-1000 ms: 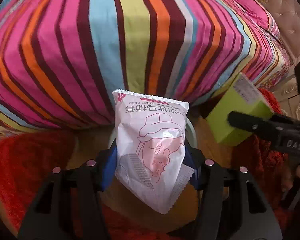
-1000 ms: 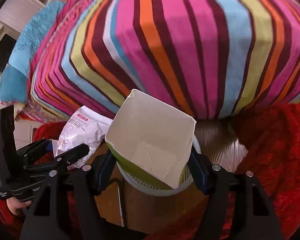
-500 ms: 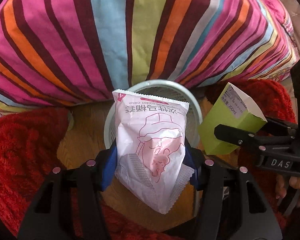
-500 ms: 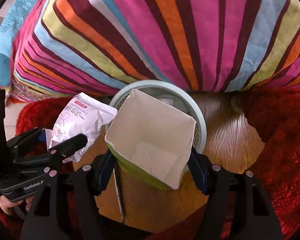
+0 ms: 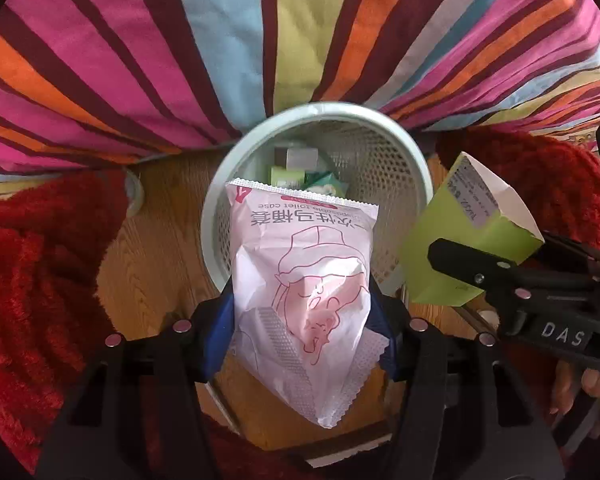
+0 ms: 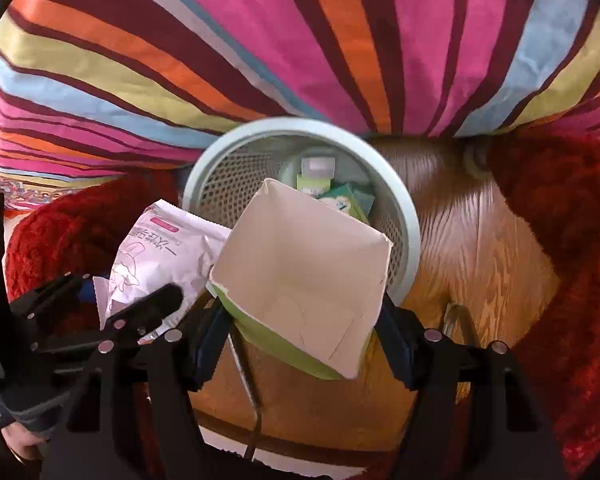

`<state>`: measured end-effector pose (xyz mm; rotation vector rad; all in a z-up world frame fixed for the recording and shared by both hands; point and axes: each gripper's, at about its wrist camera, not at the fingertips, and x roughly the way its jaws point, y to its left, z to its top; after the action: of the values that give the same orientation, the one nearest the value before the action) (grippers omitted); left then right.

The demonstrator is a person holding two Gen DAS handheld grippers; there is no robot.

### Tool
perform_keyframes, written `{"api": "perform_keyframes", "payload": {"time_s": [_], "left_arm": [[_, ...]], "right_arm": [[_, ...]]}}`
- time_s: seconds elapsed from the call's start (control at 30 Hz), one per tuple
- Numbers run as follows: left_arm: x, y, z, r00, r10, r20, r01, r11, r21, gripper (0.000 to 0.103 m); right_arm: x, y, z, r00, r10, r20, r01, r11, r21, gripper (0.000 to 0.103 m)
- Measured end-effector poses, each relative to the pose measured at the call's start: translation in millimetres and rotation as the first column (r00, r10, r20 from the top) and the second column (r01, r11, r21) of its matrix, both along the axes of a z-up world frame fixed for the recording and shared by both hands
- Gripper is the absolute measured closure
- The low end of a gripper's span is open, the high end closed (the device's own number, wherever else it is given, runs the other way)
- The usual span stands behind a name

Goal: Collect trash
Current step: 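Open both tools above the wastebasket to drop the wrapper and box, then raise both tools from the wastebasket back toward the bed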

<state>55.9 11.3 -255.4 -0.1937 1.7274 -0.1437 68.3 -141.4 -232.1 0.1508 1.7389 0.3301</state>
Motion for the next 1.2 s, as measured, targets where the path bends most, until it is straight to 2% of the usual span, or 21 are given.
{"api": "perform_keyframes", "payload": {"time_s": [0.2,0.53,0.63,0.67,0.7,0.73,0.77,0.97,1.2], "left_arm": [[5.2,-2.3,-23.0,0.996,0.019,-0.083,-0.018,1.000,0.011,0.045],[8.5,-5.9,-54.7,0.984,0.025,-0.175,-0.019,0.999,0.038,0.045],[9.1,-6.7,-61.4,0.979,0.032,-0.202,-0.025,0.999,0.041,0.042],[8.7,-6.9,-64.0,0.976,0.035,-0.214,-0.029,0.999,0.034,0.038],[8.1,-6.7,-65.8,0.974,0.038,-0.225,-0.031,0.999,0.034,0.033],[7.4,-6.2,-66.9,0.972,0.039,-0.232,-0.030,0.999,0.046,0.022],[7.2,-5.2,-67.3,0.972,0.045,-0.232,-0.034,0.998,0.052,0.017],[8.1,1.7,-68.5,0.966,0.086,-0.242,-0.081,0.996,0.033,0.015],[10.6,-5.0,-55.9,0.977,0.063,-0.203,-0.056,0.998,0.039,0.015]], "right_arm": [[5.5,-2.4,-21.4,0.997,-0.046,-0.069,0.044,0.999,-0.026,0.039],[9.8,1.2,-52.3,0.990,-0.071,-0.122,0.060,0.994,-0.086,0.039],[9.2,2.1,-57.6,0.987,-0.078,-0.140,0.065,0.993,-0.095,0.037],[8.9,2.6,-58.5,0.986,-0.082,-0.146,0.069,0.993,-0.093,0.035],[8.6,2.8,-59.9,0.985,-0.084,-0.153,0.070,0.993,-0.097,0.022],[8.0,2.8,-61.3,0.983,-0.086,-0.162,0.070,0.992,-0.102,0.013],[7.4,2.0,-63.8,0.982,-0.086,-0.170,0.068,0.992,-0.110,0.007],[6.3,-1.9,-66.4,0.978,-0.106,-0.181,0.084,0.988,-0.129,0.007],[7.5,-5.7,-63.0,0.978,-0.122,-0.171,0.100,0.987,-0.129,0.007]]}}
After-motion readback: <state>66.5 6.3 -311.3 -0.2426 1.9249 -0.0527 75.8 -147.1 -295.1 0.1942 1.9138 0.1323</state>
